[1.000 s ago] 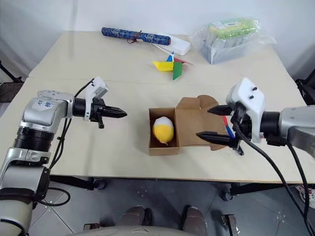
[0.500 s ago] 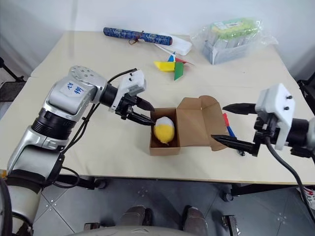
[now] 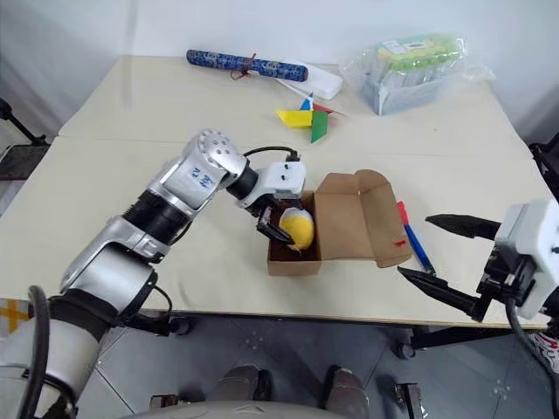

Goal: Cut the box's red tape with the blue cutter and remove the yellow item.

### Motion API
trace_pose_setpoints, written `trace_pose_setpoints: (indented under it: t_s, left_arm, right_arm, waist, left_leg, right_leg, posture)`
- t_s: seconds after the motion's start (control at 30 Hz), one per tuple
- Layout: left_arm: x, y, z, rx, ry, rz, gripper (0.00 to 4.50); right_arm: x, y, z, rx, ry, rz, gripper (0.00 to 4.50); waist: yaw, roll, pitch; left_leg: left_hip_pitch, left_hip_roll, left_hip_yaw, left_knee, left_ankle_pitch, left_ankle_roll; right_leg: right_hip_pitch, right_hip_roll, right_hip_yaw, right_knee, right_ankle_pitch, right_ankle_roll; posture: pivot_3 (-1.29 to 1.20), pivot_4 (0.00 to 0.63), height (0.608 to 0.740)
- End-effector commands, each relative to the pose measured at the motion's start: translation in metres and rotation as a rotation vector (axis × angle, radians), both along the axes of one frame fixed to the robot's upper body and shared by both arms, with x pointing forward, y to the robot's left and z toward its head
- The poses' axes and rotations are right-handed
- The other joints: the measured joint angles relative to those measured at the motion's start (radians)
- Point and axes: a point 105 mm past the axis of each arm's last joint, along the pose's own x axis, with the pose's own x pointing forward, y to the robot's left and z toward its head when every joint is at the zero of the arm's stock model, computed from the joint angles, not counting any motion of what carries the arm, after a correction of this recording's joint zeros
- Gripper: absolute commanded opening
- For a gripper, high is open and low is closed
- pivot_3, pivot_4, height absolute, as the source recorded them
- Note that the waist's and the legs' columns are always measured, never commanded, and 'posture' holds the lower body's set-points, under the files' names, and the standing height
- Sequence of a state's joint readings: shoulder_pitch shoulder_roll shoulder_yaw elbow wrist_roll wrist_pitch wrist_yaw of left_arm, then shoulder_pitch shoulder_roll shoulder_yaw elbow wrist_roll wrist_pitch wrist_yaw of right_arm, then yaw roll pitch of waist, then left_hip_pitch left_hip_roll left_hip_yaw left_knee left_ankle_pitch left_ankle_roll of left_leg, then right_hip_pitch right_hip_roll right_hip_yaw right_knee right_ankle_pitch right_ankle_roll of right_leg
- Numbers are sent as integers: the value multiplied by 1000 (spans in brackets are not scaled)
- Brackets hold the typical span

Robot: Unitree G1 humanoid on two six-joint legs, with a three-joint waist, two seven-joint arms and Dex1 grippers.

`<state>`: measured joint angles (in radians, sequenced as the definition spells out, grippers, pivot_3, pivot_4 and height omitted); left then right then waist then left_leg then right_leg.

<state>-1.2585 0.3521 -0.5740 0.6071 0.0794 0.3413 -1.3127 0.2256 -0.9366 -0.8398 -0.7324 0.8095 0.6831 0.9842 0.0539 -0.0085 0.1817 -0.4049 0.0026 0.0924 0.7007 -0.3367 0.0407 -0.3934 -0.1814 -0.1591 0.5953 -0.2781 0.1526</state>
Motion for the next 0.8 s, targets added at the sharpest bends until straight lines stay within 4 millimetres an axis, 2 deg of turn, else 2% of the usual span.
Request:
trace_pose_setpoints:
  t_s: [0.03, 0.07, 0.17, 0.3, 0.53, 0.63, 0.7, 0.8]
  left_arm:
    - [1, 0, 1, 55, -56, -59, 4484]
    - [1, 0, -3, 66, -55, -65, 4484]
    - [1, 2, -8, 88, -57, -71, 3908]
    - [2, -1, -5, 65, -69, -72, 2681]
    - [5, -4, 14, -13, -80, -48, 895]
    - [3, -5, 23, -49, -82, -42, 291]
    - [3, -5, 30, -76, -88, -30, 101]
    - [4, -2, 42, -138, -98, 15, 97]
  right_arm:
    - [-7, 0, 8, -13, -50, -27, 4500]
    - [-8, -1, 8, -14, -52, -35, 4500]
    - [-11, -2, 7, -22, -50, -52, 4500]
    - [-12, -6, 11, -1, -66, -71, 4500]
    - [-11, -10, 17, 84, -97, -69, 4500]
    - [-11, -11, 17, 85, -96, -66, 4500]
    - [-10, -12, 16, 81, -93, -66, 4500]
    - [-9, -12, 18, 78, -96, -64, 4500]
  waist:
    - [-3, 0, 0]
    - [-3, 0, 0]
    - [-1, 0, 0]
    - [-1, 0, 0]
    - [-1, 0, 0]
    - [-1, 0, 0]
    - [-1, 0, 0]
    - [-1, 0, 0]
  left_leg:
    - [0, 0, 0, 0, 0, 0]
    - [0, 0, 0, 0, 0, 0]
    - [0, 0, 0, 0, 0, 0]
    - [0, 0, 0, 1, 0, 0]
    - [0, 0, 0, 1, 0, 0]
    - [0, 0, 0, 1, 0, 0]
    - [0, 0, 0, 1, 0, 0]
    - [0, 0, 0, 1, 0, 0]
  right_leg:
    - [0, 0, 0, 0, 0, 0]
    - [0, 0, 0, 1, 0, 0]
    - [0, 0, 0, 0, 0, 0]
    - [0, 0, 1, 0, 0, 0]
    - [0, 0, 1, 1, 0, 0]
    - [0, 0, 1, 1, 0, 0]
    - [0, 0, 0, 1, 0, 0]
    - [0, 0, 0, 1, 0, 0]
  posture:
    - [0, 150, 740]
    - [0, 150, 740]
    - [0, 150, 740]
    - [0, 150, 740]
    - [0, 150, 740]
    - [0, 150, 740]
    - [0, 150, 740]
    - [0, 150, 740]
